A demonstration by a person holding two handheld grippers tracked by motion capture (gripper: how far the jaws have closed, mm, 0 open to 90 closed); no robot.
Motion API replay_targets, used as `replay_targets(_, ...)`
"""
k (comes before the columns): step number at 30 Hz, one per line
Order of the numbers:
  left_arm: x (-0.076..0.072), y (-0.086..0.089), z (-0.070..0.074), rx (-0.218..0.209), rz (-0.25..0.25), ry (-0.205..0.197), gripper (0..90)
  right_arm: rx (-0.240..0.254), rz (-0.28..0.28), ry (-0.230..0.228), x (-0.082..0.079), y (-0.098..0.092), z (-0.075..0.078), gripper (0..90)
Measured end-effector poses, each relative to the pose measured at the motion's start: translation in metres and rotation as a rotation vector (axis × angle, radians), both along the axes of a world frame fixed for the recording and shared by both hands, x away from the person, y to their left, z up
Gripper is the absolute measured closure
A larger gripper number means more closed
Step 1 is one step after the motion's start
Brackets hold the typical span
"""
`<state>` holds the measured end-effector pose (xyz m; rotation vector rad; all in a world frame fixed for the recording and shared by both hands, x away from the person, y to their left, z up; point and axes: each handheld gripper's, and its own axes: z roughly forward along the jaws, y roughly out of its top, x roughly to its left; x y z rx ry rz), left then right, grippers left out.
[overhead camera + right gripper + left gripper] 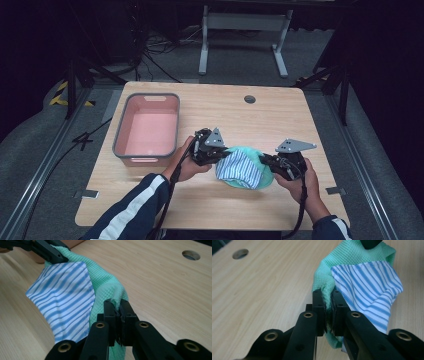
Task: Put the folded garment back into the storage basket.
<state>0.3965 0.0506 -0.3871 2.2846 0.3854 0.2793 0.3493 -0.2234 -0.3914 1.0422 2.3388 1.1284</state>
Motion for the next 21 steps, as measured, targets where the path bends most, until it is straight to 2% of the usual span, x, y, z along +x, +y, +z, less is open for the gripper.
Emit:
replay_targets(4,0.0,0.004,0.011,0.0,0.005,-0.03,84.1,0.019,-0.009,-0.025,0.003,0.004,0.01,86.4)
replay_targets(8,0.003,0.009,0.021,-0.012,0.019,-0.04,84.1,0.006,0.007,-0.047,0.008,0.01,0.02,86.4)
replay_targets(13,0.006,0.018,0.036,-0.013,0.026,-0.065,84.0,0.015,0.016,-0.063,0.013,0.016,0.032,86.4)
replay_targets(17,0.011,0.026,0.048,-0.02,0.057,-0.09,84.1,0.019,0.031,-0.083,0.02,0.024,0.045,86.4)
replay_targets(21,0.018,0.032,0.053,-0.025,0.095,-0.094,84.1,0.01,0.046,-0.116,0.028,0.035,0.055,86.4)
